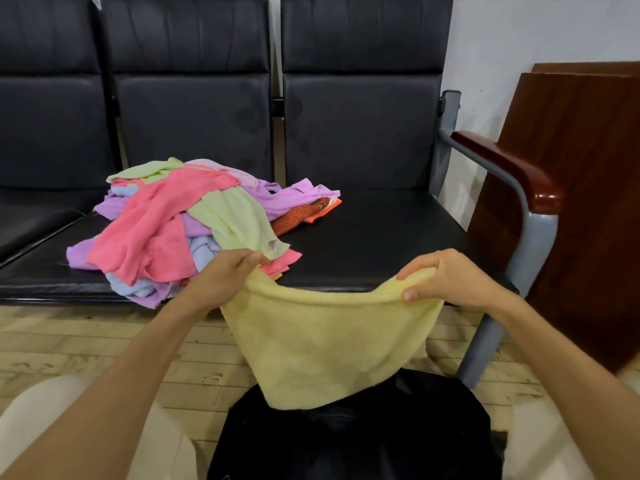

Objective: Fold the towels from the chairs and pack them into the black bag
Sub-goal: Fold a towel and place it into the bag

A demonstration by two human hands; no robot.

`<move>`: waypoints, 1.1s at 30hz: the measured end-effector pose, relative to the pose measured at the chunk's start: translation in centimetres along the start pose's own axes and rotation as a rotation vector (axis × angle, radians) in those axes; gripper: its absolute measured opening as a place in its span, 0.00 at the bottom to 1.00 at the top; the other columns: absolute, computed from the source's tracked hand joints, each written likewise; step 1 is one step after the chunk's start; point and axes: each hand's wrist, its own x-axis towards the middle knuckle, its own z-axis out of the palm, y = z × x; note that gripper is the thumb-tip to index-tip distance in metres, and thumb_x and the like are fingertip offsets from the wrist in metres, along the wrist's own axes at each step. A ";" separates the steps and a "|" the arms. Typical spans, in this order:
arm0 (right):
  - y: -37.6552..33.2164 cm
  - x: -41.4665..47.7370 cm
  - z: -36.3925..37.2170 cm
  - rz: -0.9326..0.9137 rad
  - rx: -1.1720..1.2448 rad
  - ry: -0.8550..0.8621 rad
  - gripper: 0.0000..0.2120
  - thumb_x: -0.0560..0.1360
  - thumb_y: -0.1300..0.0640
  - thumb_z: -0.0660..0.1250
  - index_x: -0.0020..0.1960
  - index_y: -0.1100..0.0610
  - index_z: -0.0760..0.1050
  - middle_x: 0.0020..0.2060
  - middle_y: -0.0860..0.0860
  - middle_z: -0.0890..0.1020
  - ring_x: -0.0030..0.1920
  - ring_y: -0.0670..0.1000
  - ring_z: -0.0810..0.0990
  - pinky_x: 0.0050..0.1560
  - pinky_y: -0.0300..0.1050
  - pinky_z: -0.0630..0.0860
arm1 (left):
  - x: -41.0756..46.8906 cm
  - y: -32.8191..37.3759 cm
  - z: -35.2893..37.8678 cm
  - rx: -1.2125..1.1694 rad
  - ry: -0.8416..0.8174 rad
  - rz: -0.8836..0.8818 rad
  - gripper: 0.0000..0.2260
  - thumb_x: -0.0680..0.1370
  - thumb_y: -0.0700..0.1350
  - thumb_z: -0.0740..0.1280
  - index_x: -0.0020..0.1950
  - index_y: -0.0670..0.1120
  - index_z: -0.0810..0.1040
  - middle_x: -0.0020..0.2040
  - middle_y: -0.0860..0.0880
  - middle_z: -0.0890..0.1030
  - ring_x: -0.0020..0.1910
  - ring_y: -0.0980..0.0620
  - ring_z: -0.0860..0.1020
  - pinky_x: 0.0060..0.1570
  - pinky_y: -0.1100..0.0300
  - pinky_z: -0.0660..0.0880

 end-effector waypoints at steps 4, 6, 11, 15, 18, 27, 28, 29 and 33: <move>0.0 0.2 0.2 0.002 -0.017 0.131 0.12 0.65 0.51 0.79 0.44 0.41 0.80 0.47 0.40 0.81 0.52 0.43 0.78 0.49 0.39 0.72 | -0.5 0.2 -0.9 0.059 -0.169 -0.026 0.18 0.74 0.47 0.72 0.62 0.53 0.75 0.57 0.58 0.73 0.58 0.57 0.71 0.45 0.73 0.66; 0.0 0.2 -0.1 0.009 -0.057 0.171 0.12 0.66 0.52 0.79 0.44 0.41 0.80 0.45 0.39 0.80 0.52 0.43 0.77 0.50 0.39 0.71 | -0.4 -0.3 -1.1 0.171 -0.193 0.017 0.23 0.74 0.39 0.72 0.66 0.52 0.72 0.60 0.55 0.73 0.61 0.54 0.71 0.46 0.71 0.67; -0.3 -0.2 0.4 -0.022 -0.109 0.170 0.09 0.70 0.54 0.76 0.48 0.45 0.81 0.42 0.37 0.78 0.46 0.40 0.76 0.45 0.34 0.69 | -0.3 -0.4 -0.9 0.302 -0.214 -0.004 0.24 0.78 0.39 0.66 0.73 0.50 0.66 0.69 0.48 0.71 0.67 0.49 0.69 0.57 0.64 0.65; 0.0 0.0 0.2 -0.058 0.000 0.318 0.06 0.73 0.57 0.73 0.47 0.47 0.82 0.40 0.38 0.80 0.45 0.38 0.78 0.43 0.32 0.71 | -0.1 -0.7 -1.0 0.316 -0.234 0.014 0.23 0.80 0.40 0.62 0.74 0.52 0.64 0.73 0.50 0.67 0.71 0.49 0.66 0.67 0.61 0.62; 0.0 0.2 0.2 -0.051 0.034 0.435 0.05 0.75 0.58 0.70 0.49 0.50 0.83 0.40 0.40 0.80 0.44 0.40 0.77 0.44 0.33 0.70 | 0.1 -1.0 -0.8 0.293 -0.151 0.007 0.19 0.80 0.42 0.64 0.71 0.52 0.70 0.66 0.49 0.74 0.60 0.51 0.73 0.52 0.67 0.69; 0.8 0.5 0.0 0.051 0.344 0.599 0.06 0.78 0.58 0.67 0.52 0.50 0.80 0.51 0.47 0.80 0.55 0.50 0.76 0.52 0.49 0.76 | -0.2 1.0 -1.0 -0.466 0.258 -0.042 0.09 0.77 0.41 0.69 0.55 0.51 0.81 0.31 0.51 0.75 0.36 0.55 0.73 0.39 0.64 0.73; 0.7 0.5 0.0 0.089 0.456 0.591 0.05 0.77 0.57 0.68 0.52 0.50 0.81 0.52 0.47 0.79 0.55 0.51 0.76 0.51 0.52 0.77 | -0.1 0.9 -1.0 -0.517 0.271 -0.078 0.08 0.77 0.42 0.68 0.54 0.51 0.80 0.35 0.48 0.76 0.38 0.53 0.74 0.43 0.58 0.74; 0.7 0.4 0.0 0.127 0.573 0.574 0.05 0.76 0.56 0.69 0.51 0.50 0.81 0.52 0.48 0.80 0.55 0.52 0.77 0.51 0.53 0.78 | 0.0 0.9 -1.1 -0.558 0.285 -0.119 0.07 0.78 0.43 0.67 0.54 0.51 0.80 0.39 0.46 0.75 0.40 0.51 0.73 0.46 0.53 0.74; 0.8 0.2 0.1 0.223 0.888 0.527 0.08 0.73 0.55 0.73 0.52 0.53 0.82 0.53 0.54 0.83 0.54 0.55 0.81 0.52 0.53 0.79 | 0.3 0.3 -1.4 -0.637 0.324 -0.234 0.07 0.81 0.44 0.63 0.50 0.53 0.80 0.49 0.43 0.73 0.45 0.46 0.72 0.48 0.49 0.74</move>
